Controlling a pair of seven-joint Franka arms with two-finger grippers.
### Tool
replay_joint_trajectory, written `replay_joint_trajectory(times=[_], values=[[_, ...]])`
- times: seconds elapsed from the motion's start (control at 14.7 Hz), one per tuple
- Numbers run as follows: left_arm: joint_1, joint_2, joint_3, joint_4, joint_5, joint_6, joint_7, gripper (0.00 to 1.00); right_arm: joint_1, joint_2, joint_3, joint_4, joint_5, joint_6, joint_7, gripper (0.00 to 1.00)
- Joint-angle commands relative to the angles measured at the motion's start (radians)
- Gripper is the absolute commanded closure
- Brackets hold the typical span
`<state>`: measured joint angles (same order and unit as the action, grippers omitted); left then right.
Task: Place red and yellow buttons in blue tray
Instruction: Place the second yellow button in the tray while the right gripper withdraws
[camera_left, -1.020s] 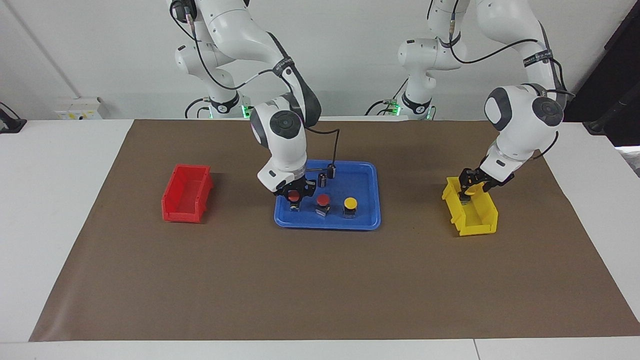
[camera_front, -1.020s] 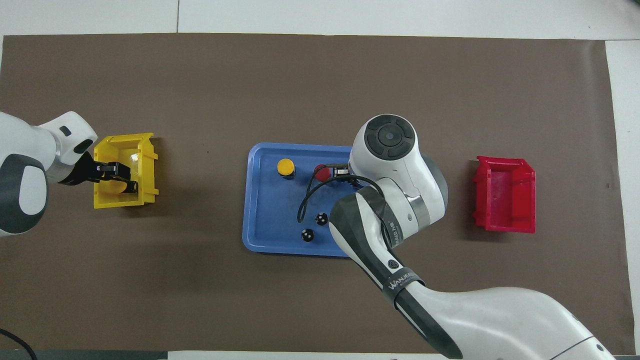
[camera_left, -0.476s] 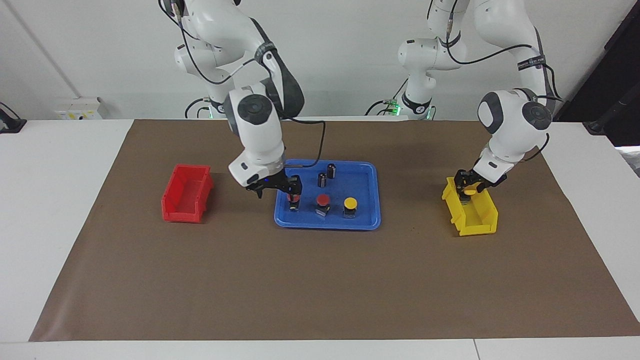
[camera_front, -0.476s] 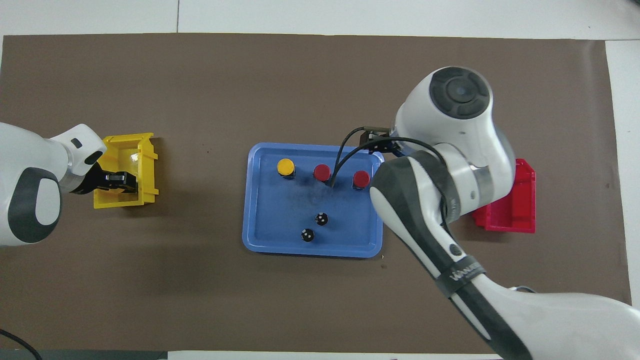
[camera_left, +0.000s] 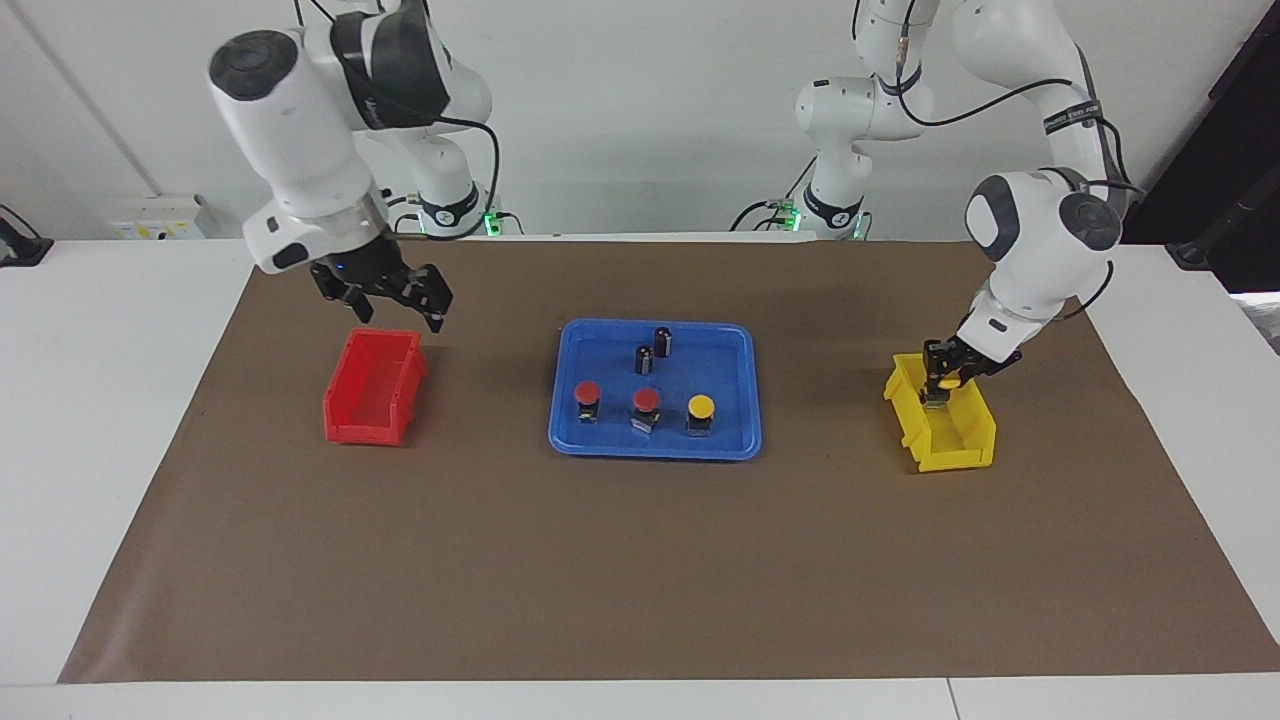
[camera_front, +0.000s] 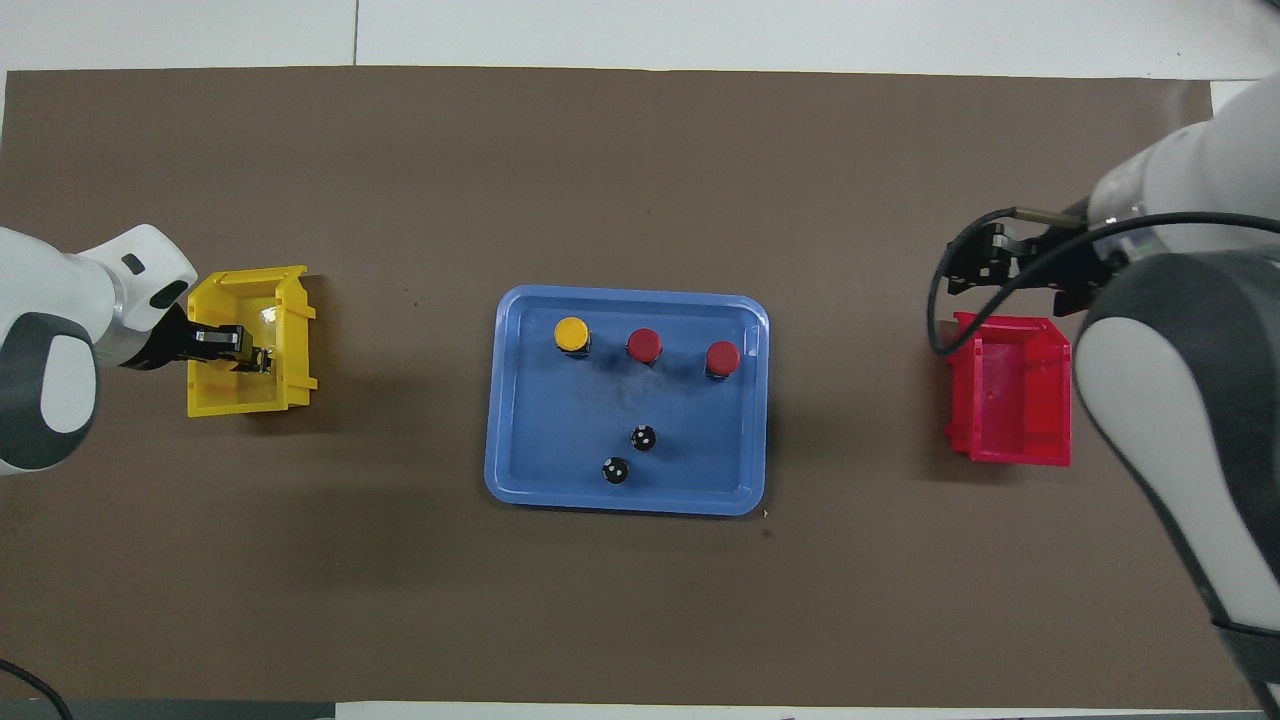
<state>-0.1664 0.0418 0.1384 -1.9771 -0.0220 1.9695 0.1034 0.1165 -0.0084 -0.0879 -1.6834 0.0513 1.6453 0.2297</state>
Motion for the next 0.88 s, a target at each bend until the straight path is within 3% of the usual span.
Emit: replay_joint_trajectory(times=[0.0,0.14,0.27,0.48,0.82], values=[[-0.065,0.035,-0.003,0.207,0.04,-0.178,-0.01,0.99,-0.145,0.004,0.014,0.083,-0.001,-0.088,-0.192,0.0],[-0.157,0.038,-0.006,0.187,0.039,-0.115,-0.141,0.99,-0.163,0.06,0.011,0.186,-0.023,-0.155,-0.275,0.0],[-0.267,0.039,-0.008,0.138,0.031,-0.048,-0.284,0.98,-0.161,0.051,0.01,0.18,-0.109,-0.168,-0.295,0.0],[-0.422,0.084,-0.008,0.106,-0.03,0.079,-0.456,0.98,-0.123,0.027,-0.021,0.12,-0.11,-0.156,-0.305,0.0],[-0.534,0.164,-0.008,0.095,-0.082,0.195,-0.51,0.98,-0.124,0.019,-0.016,0.105,-0.11,-0.145,-0.303,0.0]])
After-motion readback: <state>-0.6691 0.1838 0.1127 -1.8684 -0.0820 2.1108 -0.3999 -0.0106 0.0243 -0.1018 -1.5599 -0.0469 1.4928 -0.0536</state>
